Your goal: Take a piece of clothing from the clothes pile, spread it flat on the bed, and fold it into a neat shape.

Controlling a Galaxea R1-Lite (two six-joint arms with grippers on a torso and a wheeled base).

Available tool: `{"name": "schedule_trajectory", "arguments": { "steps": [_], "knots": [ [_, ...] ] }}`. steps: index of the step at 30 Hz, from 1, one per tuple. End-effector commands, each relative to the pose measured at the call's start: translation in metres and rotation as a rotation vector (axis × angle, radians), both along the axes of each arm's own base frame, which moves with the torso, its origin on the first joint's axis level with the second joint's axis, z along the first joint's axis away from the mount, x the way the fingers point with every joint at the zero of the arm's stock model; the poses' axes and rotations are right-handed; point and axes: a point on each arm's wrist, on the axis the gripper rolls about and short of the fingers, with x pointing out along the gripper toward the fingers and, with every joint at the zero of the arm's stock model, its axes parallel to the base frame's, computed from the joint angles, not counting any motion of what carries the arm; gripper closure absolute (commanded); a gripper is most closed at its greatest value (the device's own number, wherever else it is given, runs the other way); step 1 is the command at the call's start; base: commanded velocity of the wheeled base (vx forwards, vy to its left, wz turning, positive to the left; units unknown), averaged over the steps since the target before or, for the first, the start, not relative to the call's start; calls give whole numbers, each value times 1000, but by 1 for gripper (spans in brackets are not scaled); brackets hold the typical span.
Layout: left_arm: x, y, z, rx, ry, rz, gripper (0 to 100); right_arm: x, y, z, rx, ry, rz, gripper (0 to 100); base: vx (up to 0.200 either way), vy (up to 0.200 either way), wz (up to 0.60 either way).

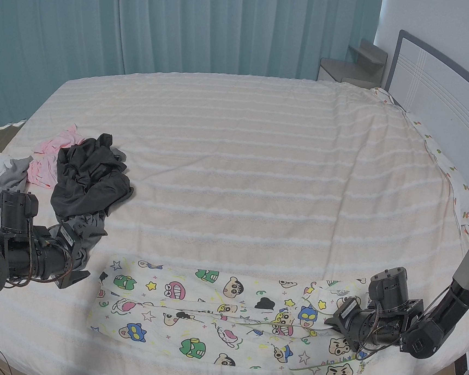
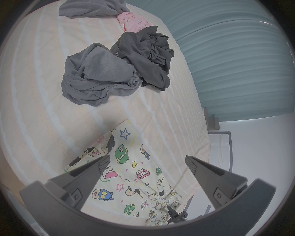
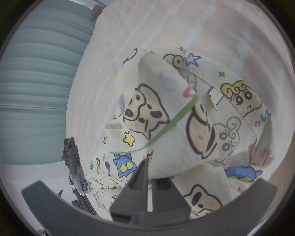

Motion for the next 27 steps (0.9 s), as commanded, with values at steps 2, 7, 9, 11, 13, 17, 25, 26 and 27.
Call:
{"name": "schedule_trajectory", "arguments": {
  "steps": [2, 7, 9, 11, 13, 17, 25, 26, 27],
  "knots": [
    [0, 0, 0, 0, 1, 0, 0, -1, 0, 0, -5, -1, 5, 100, 0, 0, 0],
    [0, 0, -1, 0, 3, 0, 0, -1, 0, 0, -7, 2, 4, 100, 0, 0, 0],
    [0, 0, 0, 0, 1, 0, 0, -1, 0, -1, -8, 4, 4, 100, 0, 0, 0],
    [0, 0, -1, 0, 3, 0, 0, -2, -1, 0, -9, 3, 3, 0, 0, 0, 0],
    [0, 0, -1, 0, 3, 0, 0, -5, -2, 0, -12, 6, 4, 0, 0, 0, 0],
    [1, 0, -2, 2, 7, 0, 0, -7, -4, 5, -8, -10, 0, 0, 0, 0, 0],
    [5, 0, 2, 43, -33, 25, 0, -22, -16, 33, -8, -109, 13, 0, 0, 0, 0],
    [6, -3, 3, 54, -52, 18, 0, -21, -20, 36, -14, -128, 7, 0, 0, 0, 0],
    [6, -4, 4, 62, -62, 9, 0, -19, -22, 38, -18, -139, 7, 0, 0, 0, 0]
  ]
}}
